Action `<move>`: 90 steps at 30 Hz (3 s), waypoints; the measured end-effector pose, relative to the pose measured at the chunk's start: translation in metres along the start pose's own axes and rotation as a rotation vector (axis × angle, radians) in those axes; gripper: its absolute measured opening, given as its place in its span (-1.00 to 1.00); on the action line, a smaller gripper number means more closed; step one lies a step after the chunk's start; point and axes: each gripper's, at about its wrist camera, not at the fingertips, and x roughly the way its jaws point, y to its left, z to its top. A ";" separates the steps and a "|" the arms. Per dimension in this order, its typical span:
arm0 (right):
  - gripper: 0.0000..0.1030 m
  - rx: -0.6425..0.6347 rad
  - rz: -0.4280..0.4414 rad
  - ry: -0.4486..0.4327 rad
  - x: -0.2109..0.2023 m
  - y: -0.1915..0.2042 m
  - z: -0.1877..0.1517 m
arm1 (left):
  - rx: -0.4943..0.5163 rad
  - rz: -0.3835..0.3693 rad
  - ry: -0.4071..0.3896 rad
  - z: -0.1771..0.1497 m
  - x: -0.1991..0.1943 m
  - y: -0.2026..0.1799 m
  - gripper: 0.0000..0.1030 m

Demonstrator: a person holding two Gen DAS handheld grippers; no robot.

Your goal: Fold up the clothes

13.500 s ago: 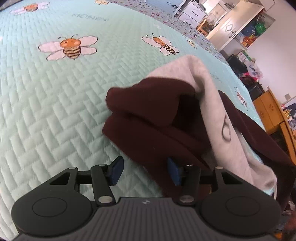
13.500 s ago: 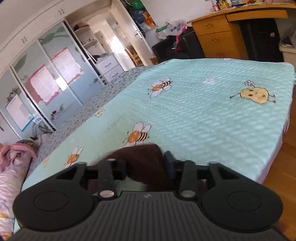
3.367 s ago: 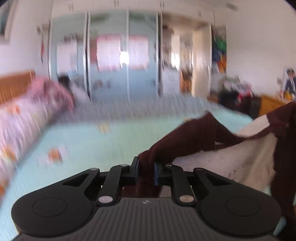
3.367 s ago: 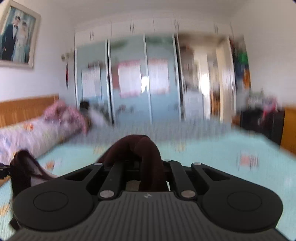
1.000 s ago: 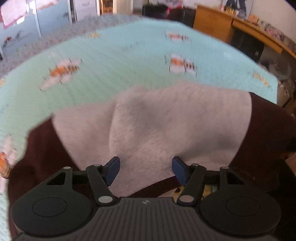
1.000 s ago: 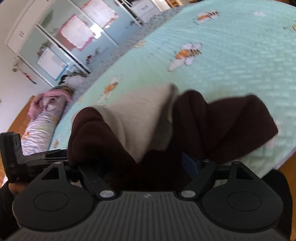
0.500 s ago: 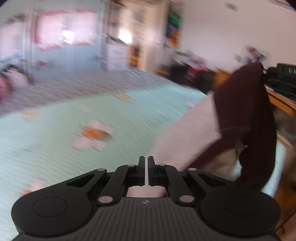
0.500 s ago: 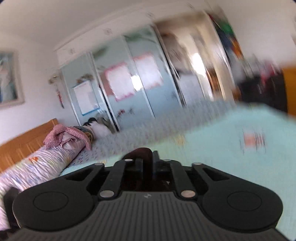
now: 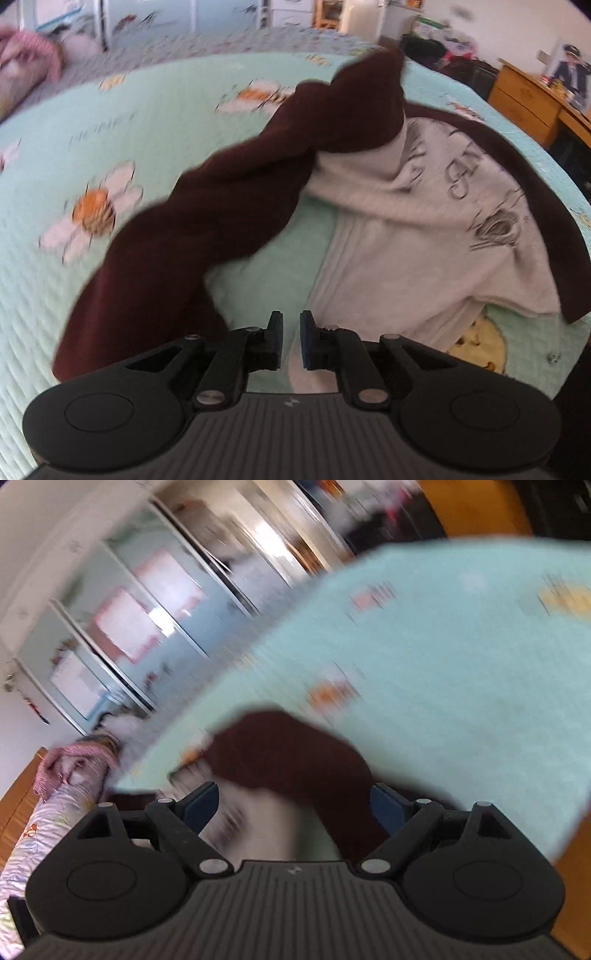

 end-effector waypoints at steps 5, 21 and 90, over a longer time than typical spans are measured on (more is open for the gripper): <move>0.74 0.065 0.051 0.070 0.007 -0.006 -0.017 | 0.016 0.001 0.019 0.000 0.007 -0.015 -0.81; -0.68 -0.021 0.167 0.172 0.029 0.068 -0.033 | 0.049 -0.025 0.022 -0.009 0.000 -0.036 -0.81; 0.71 0.156 0.216 0.192 0.023 0.040 -0.054 | -0.149 -0.246 0.019 -0.084 -0.072 -0.005 -0.34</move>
